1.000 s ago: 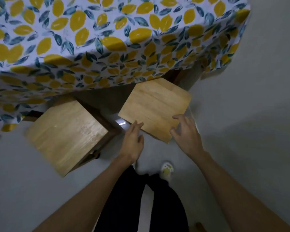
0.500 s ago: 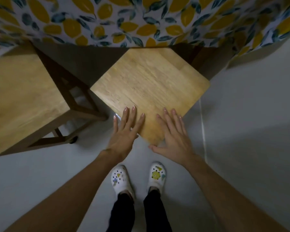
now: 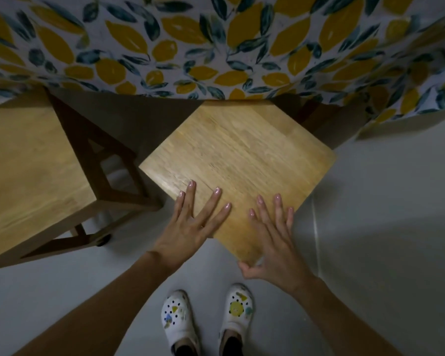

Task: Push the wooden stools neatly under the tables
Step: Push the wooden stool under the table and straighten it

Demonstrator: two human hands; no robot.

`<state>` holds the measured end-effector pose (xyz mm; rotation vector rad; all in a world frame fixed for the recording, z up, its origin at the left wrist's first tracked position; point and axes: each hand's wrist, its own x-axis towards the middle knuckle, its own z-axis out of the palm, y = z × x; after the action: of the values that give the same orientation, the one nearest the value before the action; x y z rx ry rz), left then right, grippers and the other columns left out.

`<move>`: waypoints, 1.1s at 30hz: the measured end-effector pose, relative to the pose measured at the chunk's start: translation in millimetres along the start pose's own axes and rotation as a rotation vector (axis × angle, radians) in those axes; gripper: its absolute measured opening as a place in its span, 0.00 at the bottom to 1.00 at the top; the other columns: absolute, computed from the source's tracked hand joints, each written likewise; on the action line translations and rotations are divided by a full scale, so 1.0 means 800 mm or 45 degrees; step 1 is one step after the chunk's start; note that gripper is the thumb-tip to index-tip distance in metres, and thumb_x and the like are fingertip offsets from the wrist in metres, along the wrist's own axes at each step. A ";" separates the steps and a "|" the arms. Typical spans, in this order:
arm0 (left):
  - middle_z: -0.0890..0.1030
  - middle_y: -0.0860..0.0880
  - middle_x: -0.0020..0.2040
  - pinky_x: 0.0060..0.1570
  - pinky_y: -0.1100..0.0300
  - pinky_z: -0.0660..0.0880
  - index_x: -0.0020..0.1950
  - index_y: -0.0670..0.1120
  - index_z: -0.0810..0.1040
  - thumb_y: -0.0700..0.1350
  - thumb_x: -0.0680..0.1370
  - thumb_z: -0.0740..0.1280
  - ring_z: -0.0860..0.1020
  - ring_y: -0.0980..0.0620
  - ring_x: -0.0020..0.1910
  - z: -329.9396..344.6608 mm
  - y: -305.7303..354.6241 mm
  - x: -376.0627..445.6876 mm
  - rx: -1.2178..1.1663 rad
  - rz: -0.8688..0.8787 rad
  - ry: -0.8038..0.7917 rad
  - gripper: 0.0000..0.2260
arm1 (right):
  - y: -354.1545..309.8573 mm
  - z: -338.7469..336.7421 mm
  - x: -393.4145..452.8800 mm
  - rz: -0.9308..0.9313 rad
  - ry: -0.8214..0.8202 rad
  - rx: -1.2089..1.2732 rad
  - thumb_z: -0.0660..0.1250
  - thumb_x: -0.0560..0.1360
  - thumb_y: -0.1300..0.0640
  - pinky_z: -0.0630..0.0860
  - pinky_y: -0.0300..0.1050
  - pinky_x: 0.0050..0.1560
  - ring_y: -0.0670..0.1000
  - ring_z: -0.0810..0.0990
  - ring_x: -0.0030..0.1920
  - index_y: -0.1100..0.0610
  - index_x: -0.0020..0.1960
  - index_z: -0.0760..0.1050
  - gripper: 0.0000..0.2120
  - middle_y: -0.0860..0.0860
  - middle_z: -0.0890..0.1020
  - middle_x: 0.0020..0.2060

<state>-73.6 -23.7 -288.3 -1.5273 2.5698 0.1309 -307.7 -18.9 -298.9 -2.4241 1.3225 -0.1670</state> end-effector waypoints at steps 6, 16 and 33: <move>0.58 0.40 0.77 0.65 0.31 0.55 0.76 0.49 0.56 0.42 0.73 0.69 0.55 0.23 0.70 -0.012 -0.024 0.059 0.021 -0.048 0.024 0.35 | 0.043 -0.017 0.062 -0.049 -0.035 -0.062 0.69 0.60 0.37 0.47 0.74 0.70 0.70 0.50 0.75 0.64 0.72 0.61 0.50 0.64 0.60 0.75; 0.34 0.41 0.77 0.70 0.47 0.35 0.75 0.51 0.33 0.27 0.75 0.55 0.34 0.35 0.74 -0.037 -0.098 0.157 -0.107 -0.199 -0.072 0.41 | 0.087 -0.059 0.204 -0.002 -0.141 -0.084 0.74 0.63 0.39 0.38 0.67 0.72 0.68 0.40 0.75 0.62 0.76 0.58 0.51 0.63 0.51 0.77; 0.33 0.45 0.76 0.72 0.47 0.36 0.75 0.44 0.34 0.28 0.72 0.61 0.33 0.46 0.75 -0.015 -0.201 -0.123 -0.409 -0.857 0.054 0.43 | -0.138 -0.007 0.200 -0.026 -0.188 -0.064 0.62 0.73 0.36 0.33 0.46 0.74 0.51 0.35 0.77 0.54 0.79 0.42 0.46 0.53 0.41 0.78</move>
<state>112.8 -17.6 -259.2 -2.4348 1.9799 0.4431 -133.9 -99.1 -263.6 -2.4398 1.2512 0.0397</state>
